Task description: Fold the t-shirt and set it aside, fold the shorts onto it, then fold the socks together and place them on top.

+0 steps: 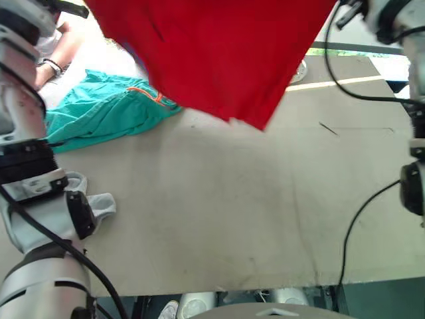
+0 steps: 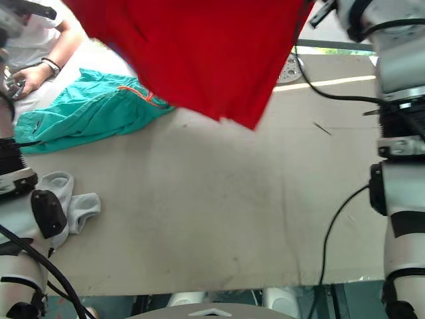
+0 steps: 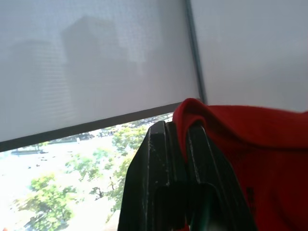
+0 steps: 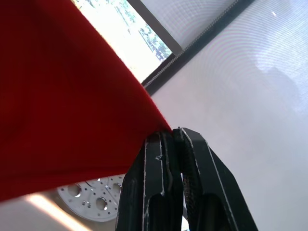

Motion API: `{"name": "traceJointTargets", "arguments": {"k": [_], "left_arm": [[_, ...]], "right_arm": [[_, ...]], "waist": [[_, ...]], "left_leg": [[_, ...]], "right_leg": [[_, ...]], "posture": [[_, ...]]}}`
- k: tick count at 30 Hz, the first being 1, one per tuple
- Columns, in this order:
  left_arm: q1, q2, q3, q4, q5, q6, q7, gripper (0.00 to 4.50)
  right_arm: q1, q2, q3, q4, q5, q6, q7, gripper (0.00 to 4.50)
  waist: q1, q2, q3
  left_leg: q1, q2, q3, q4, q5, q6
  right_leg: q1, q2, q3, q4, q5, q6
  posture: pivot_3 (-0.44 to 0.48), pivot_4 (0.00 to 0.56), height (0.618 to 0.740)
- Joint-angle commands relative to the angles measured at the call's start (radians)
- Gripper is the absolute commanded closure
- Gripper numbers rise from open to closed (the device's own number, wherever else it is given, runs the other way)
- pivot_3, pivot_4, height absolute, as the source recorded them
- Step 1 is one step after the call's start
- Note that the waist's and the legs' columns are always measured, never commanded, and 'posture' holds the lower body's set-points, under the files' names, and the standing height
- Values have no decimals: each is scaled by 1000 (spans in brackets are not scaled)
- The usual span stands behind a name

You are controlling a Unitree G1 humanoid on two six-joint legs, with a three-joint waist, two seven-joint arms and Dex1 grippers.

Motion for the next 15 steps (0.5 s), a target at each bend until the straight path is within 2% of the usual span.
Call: {"name": "traceJointTargets", "arguments": {"k": [1, 3, 5, 7, 8, 10, 12, 13, 15], "left_arm": [[227, 16, 73, -256, -128, 159, -50, 4500], [379, 12, 111, -381, -183, 227, -55, 4500], [544, 3, 126, -493, -201, 256, -69, 4500], [700, -19, 127, -573, -201, 271, -74, 4500], [801, -24, 100, -612, -172, 252, -103, 4500], [986, -38, 39, -665, -108, 194, -164, 4500], [1136, -41, 4, -703, -67, 146, -217, 4500], [1196, -34, -8, -715, -34, 110, -245, 4500], [1276, -36, 0, -740, -51, 116, -280, 4500]], "right_arm": [[140, -65, -64, -141, 32, 86, 60, 4411], [239, -88, -85, -232, 55, 145, 90, 4411], [356, -126, -82, -322, 66, 192, 139, 4411], [470, -152, -87, -408, 89, 265, 174, 4411], [555, -177, -87, -457, 101, 282, 204, 4411], [749, -237, -92, -553, 116, 302, 261, 4411], [920, -287, -136, -663, 173, 354, 325, 4411], [998, -320, -161, -708, 193, 367, 359, 4411], [1159, -390, -225, -774, 213, 387, 422, 4411]], "waist": [[-2, 2, -1], [-3, 2, 0], [-2, 3, 2], [1, 6, 4], [2, 8, 4], [3, 8, 2], [10, 8, 2], [10, 8, 2], [16, 12, 4]], "left_leg": [[0, 0, 1, 0, -2, 3], [-3, 0, 0, 0, -9, 15], [-6, -3, 3, 2, -10, 15], [-7, -2, 4, 4, -10, 15], [-1, -2, 5, 5, -10, 15], [4, -3, 6, 4, -10, 17], [17, -3, 7, 2, -13, 21], [19, -3, 7, 2, -14, 22], [17, -3, 8, 3, -15, 23]], "right_leg": [[1, -2, -3, -1, 0, 0], [1, -6, -9, -4, -4, 6], [3, -9, -11, -15, -5, 9], [13, -10, -13, -27, -9, 15], [21, -9, -13, -32, -10, 16], [24, -10, -12, -35, -9, 16], [37, -10, -11, -36, -10, 16], [38, -10, -10, -36, -10, 16], [35, -10, -9, -35, -10, 16]], "posture": [[0, 150, 740], [0, 150, 740], [0, 150, 740], [0, 150, 740], [0, 150, 740], [0, 150, 740], [0, 150, 740], [0, 150, 740], [0, 150, 740]]}}
